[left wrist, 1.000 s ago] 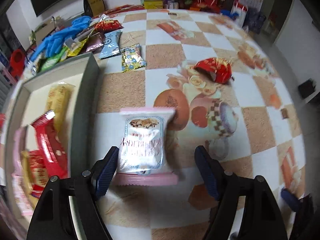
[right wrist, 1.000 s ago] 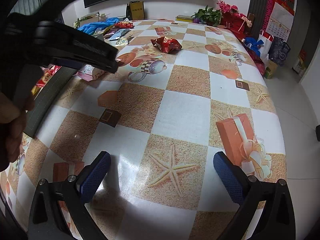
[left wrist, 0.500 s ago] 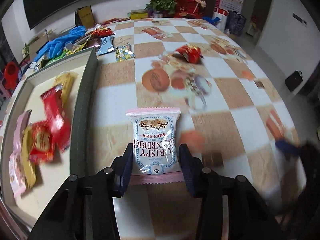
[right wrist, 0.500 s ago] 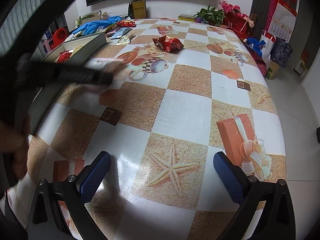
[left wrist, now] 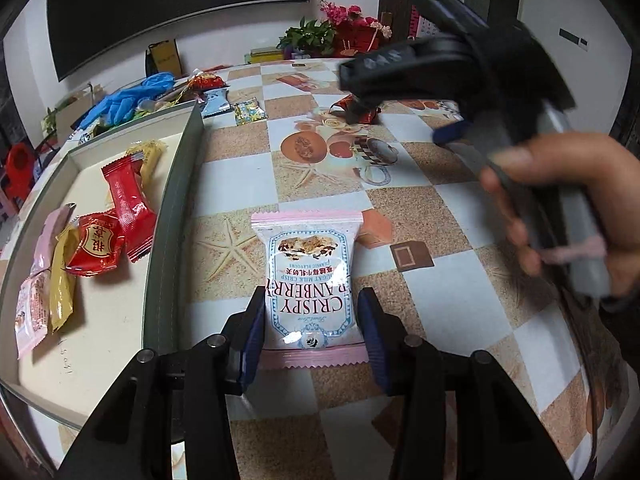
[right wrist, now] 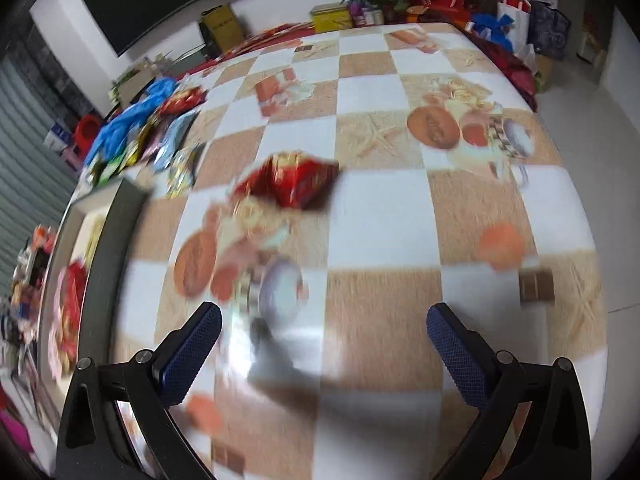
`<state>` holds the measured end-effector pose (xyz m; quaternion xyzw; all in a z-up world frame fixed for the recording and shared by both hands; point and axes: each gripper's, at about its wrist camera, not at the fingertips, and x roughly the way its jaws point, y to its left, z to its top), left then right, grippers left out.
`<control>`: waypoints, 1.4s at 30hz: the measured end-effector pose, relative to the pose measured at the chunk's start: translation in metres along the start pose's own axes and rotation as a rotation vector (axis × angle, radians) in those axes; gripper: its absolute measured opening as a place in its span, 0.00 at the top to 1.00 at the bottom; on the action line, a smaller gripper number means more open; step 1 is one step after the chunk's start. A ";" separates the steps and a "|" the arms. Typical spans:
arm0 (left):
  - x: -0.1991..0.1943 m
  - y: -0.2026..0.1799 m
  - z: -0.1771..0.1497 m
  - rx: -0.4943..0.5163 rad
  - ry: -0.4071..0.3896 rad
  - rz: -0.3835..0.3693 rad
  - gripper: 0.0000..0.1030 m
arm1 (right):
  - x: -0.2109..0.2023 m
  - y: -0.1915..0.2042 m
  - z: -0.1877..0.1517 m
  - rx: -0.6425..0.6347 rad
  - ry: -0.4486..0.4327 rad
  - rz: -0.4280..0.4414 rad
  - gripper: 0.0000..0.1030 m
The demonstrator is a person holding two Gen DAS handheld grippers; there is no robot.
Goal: Organize snacks
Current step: 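Grasp the white Crispy Cranberry packet with the left tool, then grasp the red-and-gold candy packet with the right tool while the left tool holds the white packet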
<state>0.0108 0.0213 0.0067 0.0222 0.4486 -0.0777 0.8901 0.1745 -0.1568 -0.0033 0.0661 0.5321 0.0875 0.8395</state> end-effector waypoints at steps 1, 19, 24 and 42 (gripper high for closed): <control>0.000 0.000 0.000 -0.002 -0.001 -0.004 0.53 | 0.004 0.003 0.008 0.014 -0.008 0.009 0.00; -0.002 0.006 -0.001 -0.030 -0.011 -0.049 0.53 | 0.031 0.065 0.037 -0.246 -0.055 -0.104 0.51; -0.001 0.006 -0.001 -0.032 -0.011 -0.049 0.53 | 0.018 0.063 0.019 -0.274 -0.076 -0.085 0.52; -0.003 0.001 -0.005 -0.013 0.002 0.008 0.53 | -0.058 0.017 -0.109 -0.223 -0.101 -0.066 0.52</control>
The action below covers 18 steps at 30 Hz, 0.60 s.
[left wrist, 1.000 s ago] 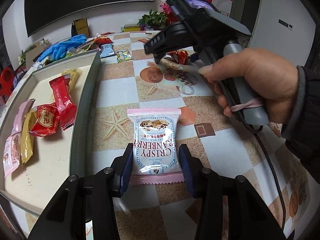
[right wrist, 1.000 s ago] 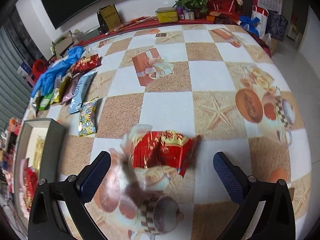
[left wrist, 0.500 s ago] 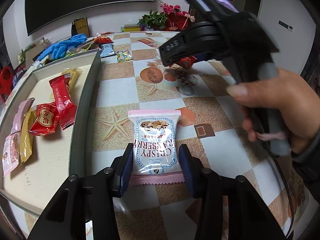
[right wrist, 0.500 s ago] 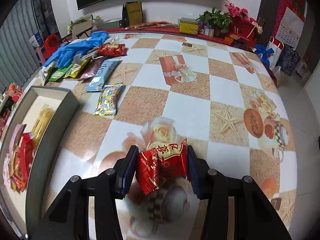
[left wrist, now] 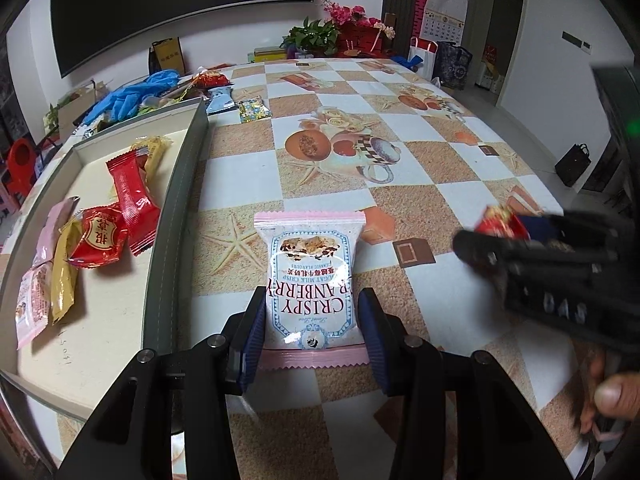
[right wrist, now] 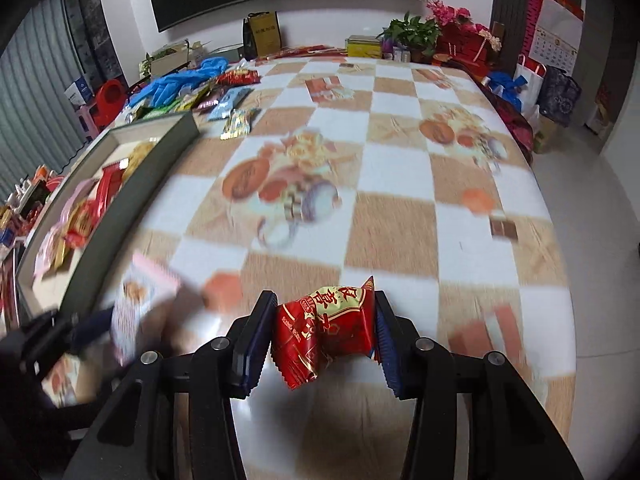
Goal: Organize snacks
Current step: 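Grasp the red-and-gold candy packet with the right tool while the left tool holds the white packet, then lift the white packet with the left tool while the right tool lifts the red candy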
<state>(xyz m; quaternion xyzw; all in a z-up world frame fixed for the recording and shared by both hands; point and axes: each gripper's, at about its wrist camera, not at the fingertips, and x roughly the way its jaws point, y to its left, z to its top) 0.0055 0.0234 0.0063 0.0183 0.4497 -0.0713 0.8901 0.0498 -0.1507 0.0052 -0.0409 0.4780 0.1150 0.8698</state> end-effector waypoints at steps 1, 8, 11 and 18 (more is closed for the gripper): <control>-0.001 0.000 -0.001 0.000 0.001 0.004 0.53 | -0.001 0.000 -0.006 0.003 0.004 -0.003 0.52; -0.002 -0.001 -0.004 0.001 -0.004 0.013 0.53 | -0.013 0.007 -0.037 -0.020 -0.036 -0.029 0.52; -0.002 -0.001 -0.004 0.004 -0.004 0.017 0.53 | -0.014 0.009 -0.041 -0.027 -0.056 -0.038 0.52; -0.002 -0.001 -0.004 0.004 -0.004 0.017 0.53 | -0.014 0.006 -0.042 -0.018 -0.061 -0.027 0.47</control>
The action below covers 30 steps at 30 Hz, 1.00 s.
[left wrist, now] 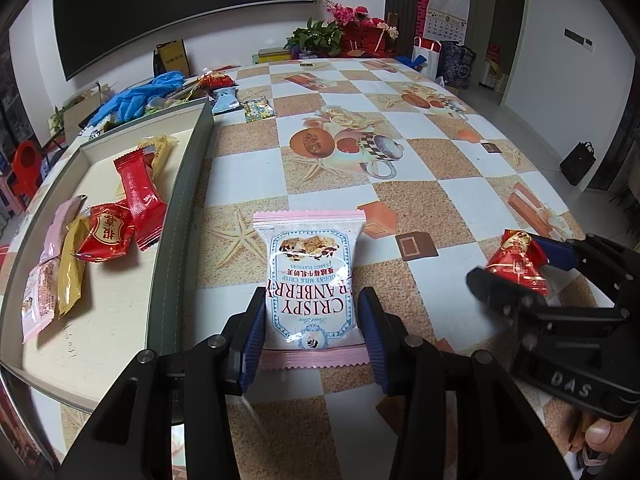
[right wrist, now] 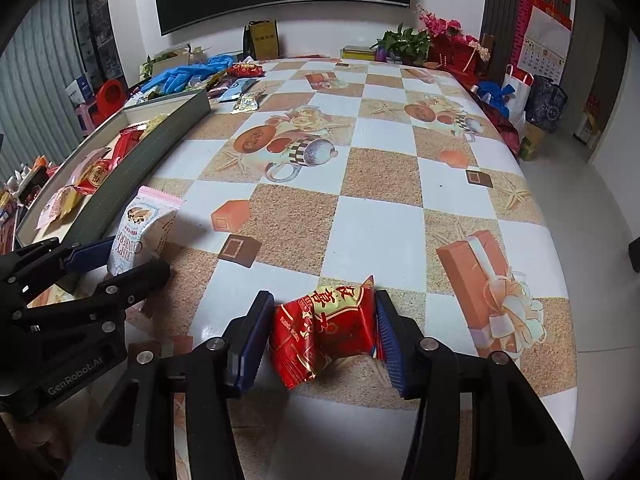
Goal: Organize snacks
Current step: 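Lift the white packet with the left tool while the right tool lifts the red candy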
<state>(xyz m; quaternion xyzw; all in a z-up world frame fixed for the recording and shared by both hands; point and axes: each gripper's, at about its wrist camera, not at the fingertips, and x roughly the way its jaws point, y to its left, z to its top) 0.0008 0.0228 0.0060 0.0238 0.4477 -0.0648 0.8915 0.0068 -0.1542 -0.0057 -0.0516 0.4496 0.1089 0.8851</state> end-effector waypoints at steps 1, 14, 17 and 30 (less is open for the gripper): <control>0.000 0.000 0.000 0.000 0.000 0.000 0.53 | 0.001 0.000 0.000 -0.001 0.004 0.002 0.40; 0.001 0.003 0.003 -0.005 -0.001 -0.015 0.52 | 0.007 0.001 -0.001 -0.001 0.061 0.002 0.00; 0.001 0.003 0.003 -0.006 -0.002 -0.017 0.52 | 0.008 0.002 -0.001 -0.012 0.066 -0.005 0.00; 0.001 0.003 0.003 -0.008 -0.002 -0.018 0.52 | 0.009 0.004 0.001 -0.017 0.084 -0.010 0.00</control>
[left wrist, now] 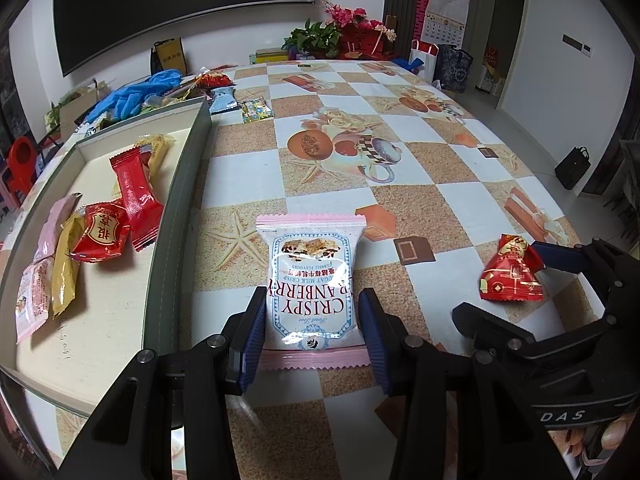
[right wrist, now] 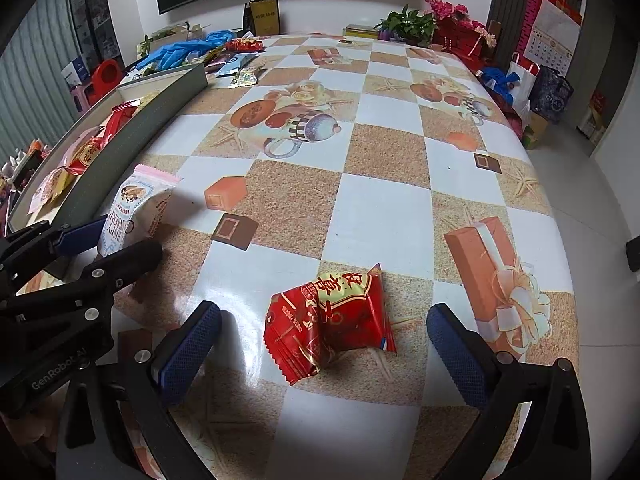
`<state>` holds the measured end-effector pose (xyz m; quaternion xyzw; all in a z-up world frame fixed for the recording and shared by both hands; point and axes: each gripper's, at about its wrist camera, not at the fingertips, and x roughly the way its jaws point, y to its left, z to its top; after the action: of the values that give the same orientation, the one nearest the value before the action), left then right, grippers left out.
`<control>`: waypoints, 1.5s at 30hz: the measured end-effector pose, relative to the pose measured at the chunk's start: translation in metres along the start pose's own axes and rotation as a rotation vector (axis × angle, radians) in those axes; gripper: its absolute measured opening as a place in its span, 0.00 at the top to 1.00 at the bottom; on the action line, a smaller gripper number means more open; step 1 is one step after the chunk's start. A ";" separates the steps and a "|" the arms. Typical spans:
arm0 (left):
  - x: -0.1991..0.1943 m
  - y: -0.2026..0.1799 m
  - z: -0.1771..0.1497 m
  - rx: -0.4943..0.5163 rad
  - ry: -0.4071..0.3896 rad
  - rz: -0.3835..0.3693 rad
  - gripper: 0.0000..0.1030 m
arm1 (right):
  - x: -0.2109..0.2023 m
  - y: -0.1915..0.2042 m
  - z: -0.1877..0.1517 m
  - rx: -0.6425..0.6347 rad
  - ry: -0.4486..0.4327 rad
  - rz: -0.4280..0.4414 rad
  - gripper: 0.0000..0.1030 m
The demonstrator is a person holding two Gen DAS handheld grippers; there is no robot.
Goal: Organize snacks
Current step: 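Lift the white packet with the left tool while the right tool lifts the red candy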
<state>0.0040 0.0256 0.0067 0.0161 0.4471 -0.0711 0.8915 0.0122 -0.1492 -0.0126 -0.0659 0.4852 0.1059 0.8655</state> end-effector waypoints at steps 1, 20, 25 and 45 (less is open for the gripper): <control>0.000 0.000 0.000 0.000 0.000 0.000 0.52 | 0.000 0.000 0.000 0.001 -0.002 -0.001 0.00; 0.001 -0.001 0.001 -0.006 -0.002 -0.010 0.52 | 0.000 0.000 0.001 0.021 0.028 -0.013 0.00; 0.000 0.000 0.000 -0.004 -0.002 -0.007 0.52 | -0.001 0.001 -0.001 0.041 0.020 -0.030 0.00; 0.000 0.007 0.001 -0.059 -0.010 -0.073 0.52 | -0.001 0.000 0.000 0.039 0.005 -0.021 0.00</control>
<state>0.0061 0.0328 0.0072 -0.0267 0.4448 -0.0904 0.8907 0.0116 -0.1492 -0.0120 -0.0545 0.4888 0.0872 0.8663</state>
